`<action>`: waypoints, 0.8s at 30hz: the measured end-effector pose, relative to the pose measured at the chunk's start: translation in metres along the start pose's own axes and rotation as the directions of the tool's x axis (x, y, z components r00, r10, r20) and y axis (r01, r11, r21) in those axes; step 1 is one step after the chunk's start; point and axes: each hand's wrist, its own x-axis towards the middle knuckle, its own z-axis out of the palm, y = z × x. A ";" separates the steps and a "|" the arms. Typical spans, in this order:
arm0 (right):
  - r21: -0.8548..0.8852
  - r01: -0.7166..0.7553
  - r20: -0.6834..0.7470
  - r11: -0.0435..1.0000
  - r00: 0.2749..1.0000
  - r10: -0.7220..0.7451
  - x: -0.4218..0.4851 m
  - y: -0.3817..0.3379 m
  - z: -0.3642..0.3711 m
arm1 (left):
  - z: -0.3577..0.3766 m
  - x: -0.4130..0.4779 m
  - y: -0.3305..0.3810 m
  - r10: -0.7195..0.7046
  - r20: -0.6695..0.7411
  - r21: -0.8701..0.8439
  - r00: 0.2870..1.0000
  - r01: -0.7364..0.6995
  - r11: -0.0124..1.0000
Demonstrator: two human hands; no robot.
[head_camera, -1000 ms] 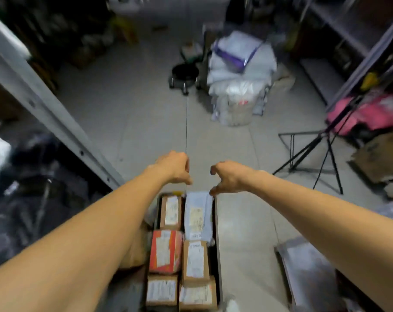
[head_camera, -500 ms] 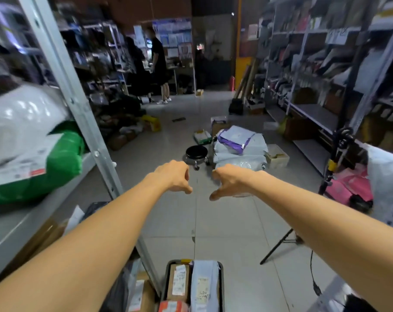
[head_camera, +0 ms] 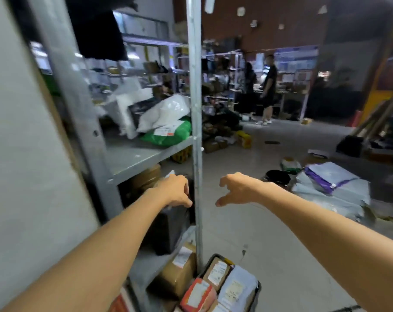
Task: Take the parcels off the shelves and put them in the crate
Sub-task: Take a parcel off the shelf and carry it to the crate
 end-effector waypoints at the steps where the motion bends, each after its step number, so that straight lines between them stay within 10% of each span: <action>1: -0.006 0.047 -0.009 0.999 0.999 -0.047 -0.004 -0.017 -0.001 | -0.004 -0.019 -0.012 -0.049 -0.027 -0.004 0.998 0.049 0.999; 16: -0.078 0.710 0.103 0.700 0.704 -0.703 -0.093 -0.346 0.034 | -0.030 -0.400 -0.160 -0.728 -0.163 -0.168 0.665 0.709 0.685; 24: 0.065 0.976 0.201 0.207 0.190 -0.961 -0.237 -0.552 0.070 | -0.005 -0.671 -0.141 -0.979 -0.121 -0.255 0.165 0.948 0.192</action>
